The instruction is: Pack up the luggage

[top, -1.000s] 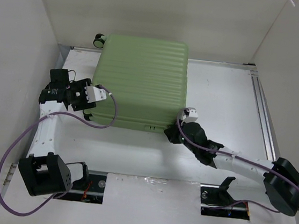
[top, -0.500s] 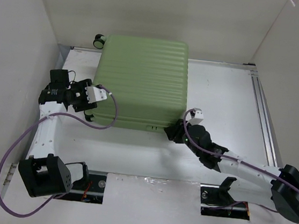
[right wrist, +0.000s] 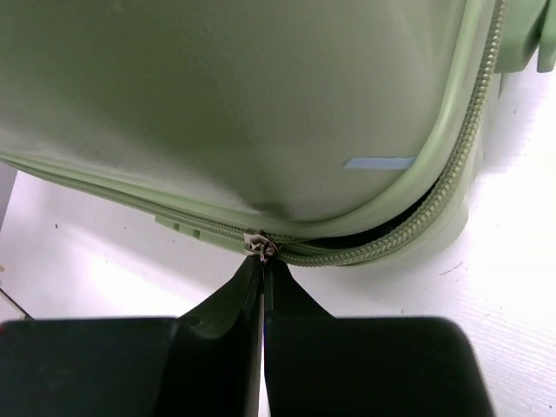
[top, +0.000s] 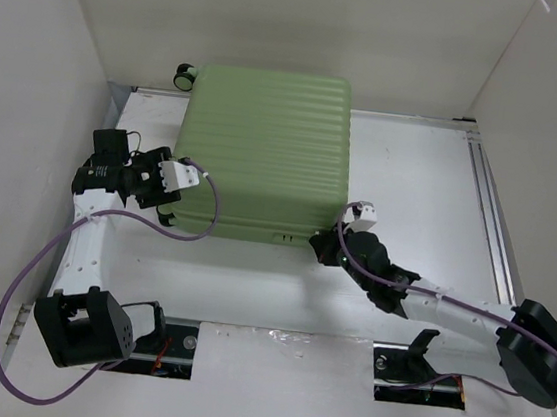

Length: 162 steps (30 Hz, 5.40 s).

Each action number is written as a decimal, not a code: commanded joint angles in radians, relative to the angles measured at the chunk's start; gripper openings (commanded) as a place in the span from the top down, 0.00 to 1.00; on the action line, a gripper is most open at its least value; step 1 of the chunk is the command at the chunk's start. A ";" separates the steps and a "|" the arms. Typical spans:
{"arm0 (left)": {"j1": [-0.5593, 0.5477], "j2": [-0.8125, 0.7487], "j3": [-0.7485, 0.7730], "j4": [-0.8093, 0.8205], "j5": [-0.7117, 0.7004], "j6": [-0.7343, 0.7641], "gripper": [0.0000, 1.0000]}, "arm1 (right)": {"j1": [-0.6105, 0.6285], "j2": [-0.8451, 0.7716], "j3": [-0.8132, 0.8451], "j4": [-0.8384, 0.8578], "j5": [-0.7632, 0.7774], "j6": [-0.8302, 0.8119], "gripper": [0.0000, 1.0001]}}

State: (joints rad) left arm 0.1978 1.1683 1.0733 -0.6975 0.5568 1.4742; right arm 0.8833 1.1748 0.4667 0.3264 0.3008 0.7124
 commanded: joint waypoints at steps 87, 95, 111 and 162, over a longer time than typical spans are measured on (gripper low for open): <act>-0.014 0.044 0.186 -0.351 0.255 0.110 0.00 | -0.661 0.562 0.817 -0.118 -0.916 -1.105 1.00; -0.099 0.056 0.205 -0.149 0.267 -0.206 0.00 | -0.650 0.562 0.787 -0.118 -0.893 -1.096 1.00; -0.340 0.174 0.106 0.167 -0.153 -0.483 1.00 | -0.691 0.605 0.929 -0.118 -0.627 -0.955 1.00; -0.527 -0.035 0.212 0.227 -0.010 -0.933 0.00 | 0.312 0.137 0.112 0.416 -0.450 -0.539 1.00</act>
State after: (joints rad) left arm -0.2638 1.0760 1.3140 -0.5957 0.6670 0.6529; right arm 1.1809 1.3804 0.5713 0.5613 -0.1188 0.1032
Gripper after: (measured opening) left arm 0.997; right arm 0.019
